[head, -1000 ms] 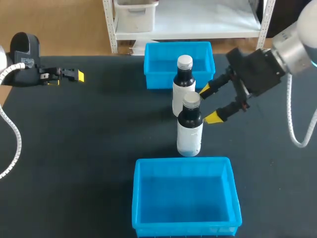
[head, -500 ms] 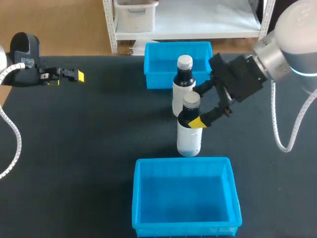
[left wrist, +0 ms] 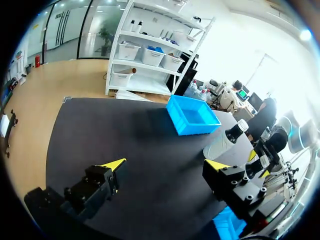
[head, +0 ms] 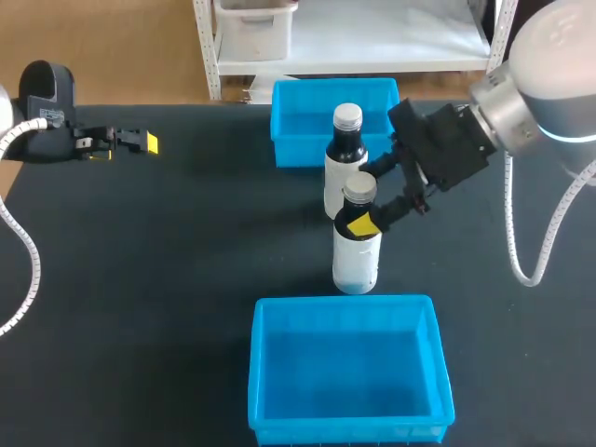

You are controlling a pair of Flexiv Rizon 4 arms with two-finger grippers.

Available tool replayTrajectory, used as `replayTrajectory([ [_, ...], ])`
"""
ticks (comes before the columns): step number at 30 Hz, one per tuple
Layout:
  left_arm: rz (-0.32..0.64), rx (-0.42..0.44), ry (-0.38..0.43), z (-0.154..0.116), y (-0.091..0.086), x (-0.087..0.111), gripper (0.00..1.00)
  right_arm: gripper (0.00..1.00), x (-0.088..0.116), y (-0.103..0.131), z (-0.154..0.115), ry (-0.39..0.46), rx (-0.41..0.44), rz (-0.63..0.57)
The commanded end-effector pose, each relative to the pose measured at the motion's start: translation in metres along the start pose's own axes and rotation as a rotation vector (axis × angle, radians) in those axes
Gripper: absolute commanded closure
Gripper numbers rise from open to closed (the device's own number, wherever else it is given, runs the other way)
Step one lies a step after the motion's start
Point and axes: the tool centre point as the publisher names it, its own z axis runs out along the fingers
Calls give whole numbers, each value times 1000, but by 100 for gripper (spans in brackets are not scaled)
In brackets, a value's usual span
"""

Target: Pick up the bottle, and place it in the far bin if it is heavy, or in the near bin if it is light.

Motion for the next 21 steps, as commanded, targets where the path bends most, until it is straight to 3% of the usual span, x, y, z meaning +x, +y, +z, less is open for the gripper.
replayTrajectory([
  [1,0,0,0,0,0,0,0,28,1,-2,0,-4,-1,0],
  [3,0,0,0,0,0,0,0,42,1,-2,0,-6,-2,0],
  [6,0,0,0,0,0,0,0,49,1,-2,0,-7,-3,1],
  [21,0,0,0,0,0,0,0,56,0,-3,-9,-16,16,-3],
])
